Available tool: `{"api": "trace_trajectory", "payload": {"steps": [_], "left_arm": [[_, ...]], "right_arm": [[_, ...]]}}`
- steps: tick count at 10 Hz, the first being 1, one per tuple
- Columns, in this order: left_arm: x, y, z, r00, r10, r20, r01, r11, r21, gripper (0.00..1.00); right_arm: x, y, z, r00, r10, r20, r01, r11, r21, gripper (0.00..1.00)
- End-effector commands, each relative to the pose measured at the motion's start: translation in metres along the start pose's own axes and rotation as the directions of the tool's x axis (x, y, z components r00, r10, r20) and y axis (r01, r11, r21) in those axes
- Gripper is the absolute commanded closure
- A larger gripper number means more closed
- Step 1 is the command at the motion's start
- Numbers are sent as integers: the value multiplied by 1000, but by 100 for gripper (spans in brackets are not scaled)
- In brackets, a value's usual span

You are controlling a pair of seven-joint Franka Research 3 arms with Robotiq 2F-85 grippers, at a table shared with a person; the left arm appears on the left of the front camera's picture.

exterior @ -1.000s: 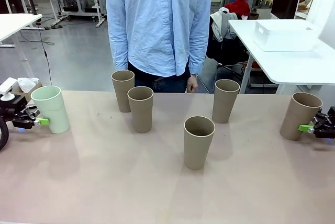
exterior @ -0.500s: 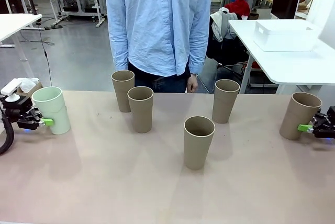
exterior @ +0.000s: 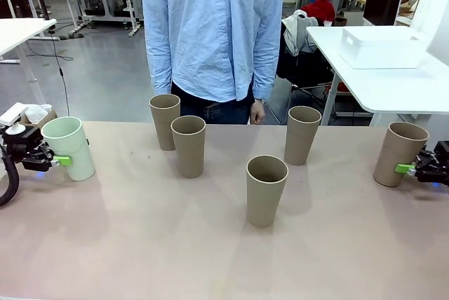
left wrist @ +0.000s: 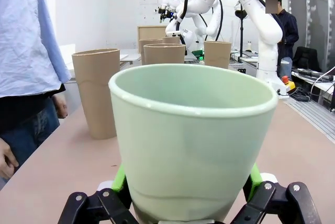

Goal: Stack the cups and store them in the basket.
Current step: Pick up two Reusable plastic cups , one in each hand.

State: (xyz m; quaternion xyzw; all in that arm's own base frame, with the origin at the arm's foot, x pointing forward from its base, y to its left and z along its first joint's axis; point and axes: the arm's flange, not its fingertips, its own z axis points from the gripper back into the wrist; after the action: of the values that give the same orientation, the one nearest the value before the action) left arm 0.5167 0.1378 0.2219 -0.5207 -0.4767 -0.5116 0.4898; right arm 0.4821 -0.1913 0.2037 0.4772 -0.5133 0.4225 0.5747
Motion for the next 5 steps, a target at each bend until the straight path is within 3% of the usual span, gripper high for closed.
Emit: {"api": "trace_trajectory", "payload": {"steps": [1, 5], "left_arm": [[4, -7, -2, 999, -26, 24, 26, 1000, -2, 0], [5, -13, -2, 999, -20, 39, 21, 1000, -22, 0]], "right_arm": [[10, 6, -9, 999, -34, -6, 34, 999, -6, 0], [14, 14, -12, 997, -59, -43, 60, 998, 22, 0]]}}
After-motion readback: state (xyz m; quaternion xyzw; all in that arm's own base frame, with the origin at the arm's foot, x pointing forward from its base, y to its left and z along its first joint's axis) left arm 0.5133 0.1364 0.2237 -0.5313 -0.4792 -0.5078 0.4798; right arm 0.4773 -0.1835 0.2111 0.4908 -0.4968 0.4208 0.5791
